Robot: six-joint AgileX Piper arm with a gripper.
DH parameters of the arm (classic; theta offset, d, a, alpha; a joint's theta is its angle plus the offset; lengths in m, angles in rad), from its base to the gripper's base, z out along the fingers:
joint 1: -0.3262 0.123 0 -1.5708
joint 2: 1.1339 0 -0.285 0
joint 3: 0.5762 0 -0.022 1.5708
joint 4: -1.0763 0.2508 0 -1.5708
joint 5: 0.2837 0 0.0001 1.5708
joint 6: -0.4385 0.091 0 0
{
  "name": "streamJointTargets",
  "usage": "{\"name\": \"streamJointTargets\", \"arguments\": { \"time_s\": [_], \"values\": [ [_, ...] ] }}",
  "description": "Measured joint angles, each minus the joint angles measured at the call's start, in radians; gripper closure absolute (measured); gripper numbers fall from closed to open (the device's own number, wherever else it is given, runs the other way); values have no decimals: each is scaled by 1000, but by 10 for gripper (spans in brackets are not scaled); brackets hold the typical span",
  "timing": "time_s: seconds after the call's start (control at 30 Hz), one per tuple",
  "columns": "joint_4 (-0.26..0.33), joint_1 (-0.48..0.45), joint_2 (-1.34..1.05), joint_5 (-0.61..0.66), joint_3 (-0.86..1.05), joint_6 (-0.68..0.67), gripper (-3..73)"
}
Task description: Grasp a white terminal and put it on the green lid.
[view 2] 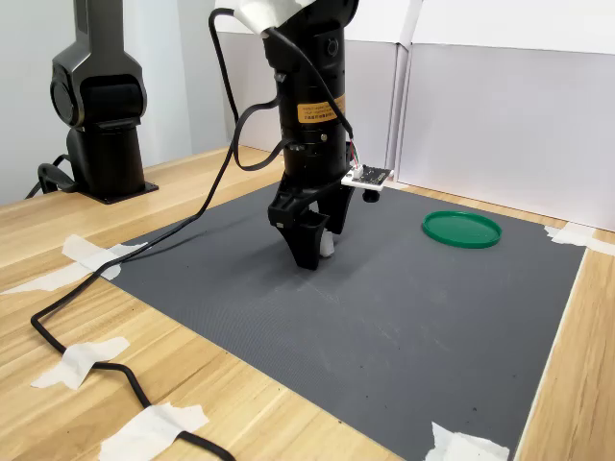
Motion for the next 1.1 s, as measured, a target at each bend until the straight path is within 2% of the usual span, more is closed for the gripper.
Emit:
{"name": "streamJointTargets", "arguments": {
  "time_s": [0.13,0.27,0.37,0.57,0.63,0.87,1.1],
  "values": [
    [-1,0,2,0,0,-2,14],
    [-9,0,3,1,-1,-4,97],
    [-7,0,6,3,-1,-5,217],
    [-2,0,10,4,-1,-5,513],
    [-2,0,11,4,-1,-3,585],
    [-3,3,11,28,-20,-3,601],
    [-7,67,11,130,-183,-3,601]
  ]
}}
